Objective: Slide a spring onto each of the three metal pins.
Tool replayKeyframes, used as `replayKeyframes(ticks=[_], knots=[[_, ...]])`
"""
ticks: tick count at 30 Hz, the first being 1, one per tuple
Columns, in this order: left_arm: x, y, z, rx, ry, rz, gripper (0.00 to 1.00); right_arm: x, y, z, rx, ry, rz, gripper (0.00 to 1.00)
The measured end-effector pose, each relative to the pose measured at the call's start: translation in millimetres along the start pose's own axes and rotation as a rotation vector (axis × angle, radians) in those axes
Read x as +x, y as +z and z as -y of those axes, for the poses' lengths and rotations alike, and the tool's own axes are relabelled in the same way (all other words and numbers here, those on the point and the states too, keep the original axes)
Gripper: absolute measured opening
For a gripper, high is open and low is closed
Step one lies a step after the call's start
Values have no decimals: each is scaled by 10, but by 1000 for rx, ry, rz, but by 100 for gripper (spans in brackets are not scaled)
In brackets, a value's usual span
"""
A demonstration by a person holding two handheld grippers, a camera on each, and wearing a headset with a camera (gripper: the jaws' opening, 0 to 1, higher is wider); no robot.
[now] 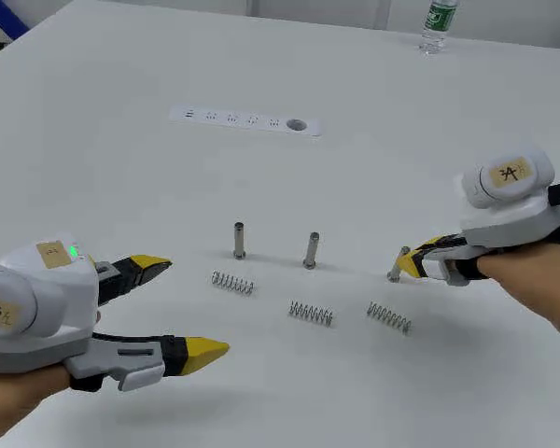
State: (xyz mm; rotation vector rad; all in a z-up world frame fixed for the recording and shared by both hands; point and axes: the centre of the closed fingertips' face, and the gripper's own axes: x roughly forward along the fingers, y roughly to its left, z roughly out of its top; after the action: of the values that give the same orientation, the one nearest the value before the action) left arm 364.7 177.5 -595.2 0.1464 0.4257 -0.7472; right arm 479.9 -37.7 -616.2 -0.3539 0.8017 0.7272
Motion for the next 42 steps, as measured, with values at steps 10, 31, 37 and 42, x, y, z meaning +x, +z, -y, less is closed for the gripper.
replayKeyframes(ticks=[10, 31, 37, 42], knots=[[19, 4, 14, 1, -7, 0, 76, -96, -189, -146, -5, 30, -32, 14], [25, 7, 42, 2, -11, 3, 76, 223, -318, -625, -272, 188, -225, 14], [33, 14, 38, 1, -12, 5, 76, 295, -347, -629, -319, 201, -281, 14], [35, 29, 36, 2, -12, 8, 76, 332, -383, -646, -355, 213, -325, 13]])
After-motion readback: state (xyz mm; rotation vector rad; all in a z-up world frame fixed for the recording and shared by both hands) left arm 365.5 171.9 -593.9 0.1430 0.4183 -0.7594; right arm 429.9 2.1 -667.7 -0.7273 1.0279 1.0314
